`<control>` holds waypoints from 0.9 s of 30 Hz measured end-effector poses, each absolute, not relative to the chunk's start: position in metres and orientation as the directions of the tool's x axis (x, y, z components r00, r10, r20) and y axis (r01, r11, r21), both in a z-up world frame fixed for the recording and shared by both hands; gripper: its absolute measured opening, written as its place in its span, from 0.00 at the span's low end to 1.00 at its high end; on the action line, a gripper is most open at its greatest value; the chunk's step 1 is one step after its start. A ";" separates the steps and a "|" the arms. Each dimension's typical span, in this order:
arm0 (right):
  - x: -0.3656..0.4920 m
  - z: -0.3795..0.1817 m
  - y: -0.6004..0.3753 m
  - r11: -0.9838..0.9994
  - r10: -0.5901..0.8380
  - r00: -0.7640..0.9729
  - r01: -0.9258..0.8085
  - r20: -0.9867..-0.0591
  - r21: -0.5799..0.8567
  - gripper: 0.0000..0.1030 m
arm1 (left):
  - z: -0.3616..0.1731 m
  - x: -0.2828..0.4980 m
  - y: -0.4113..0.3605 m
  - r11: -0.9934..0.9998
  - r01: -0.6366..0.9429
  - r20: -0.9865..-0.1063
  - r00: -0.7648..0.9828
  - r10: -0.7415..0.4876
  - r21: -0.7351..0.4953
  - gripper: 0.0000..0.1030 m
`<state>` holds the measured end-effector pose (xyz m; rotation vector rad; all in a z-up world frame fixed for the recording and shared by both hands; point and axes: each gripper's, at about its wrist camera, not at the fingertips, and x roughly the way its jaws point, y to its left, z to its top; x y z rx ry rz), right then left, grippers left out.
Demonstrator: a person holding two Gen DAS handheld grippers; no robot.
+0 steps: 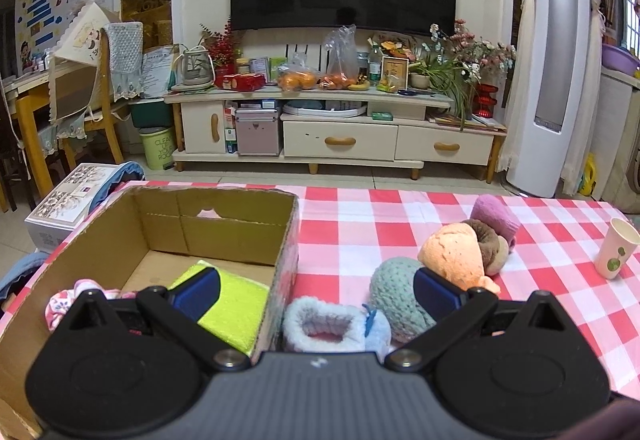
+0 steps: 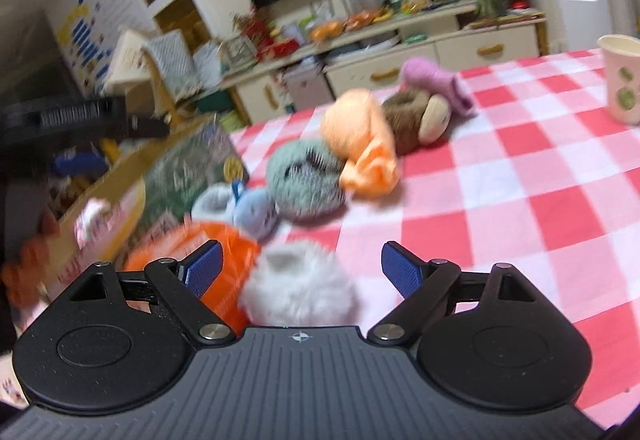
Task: Organize soft objects
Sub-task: 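Move both tools back over the remaining soft items on the table, then grasp the white fluffy ball with the right gripper while the left grasps the orange terry plush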
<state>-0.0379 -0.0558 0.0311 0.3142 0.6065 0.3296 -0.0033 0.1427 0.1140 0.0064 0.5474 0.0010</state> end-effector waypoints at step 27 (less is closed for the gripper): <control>-0.015 0.016 -0.117 0.961 0.196 0.825 -0.055 -0.529 0.271 0.55 | 0.096 0.011 0.095 0.997 0.077 -0.549 0.834 -0.051 0.024 0.99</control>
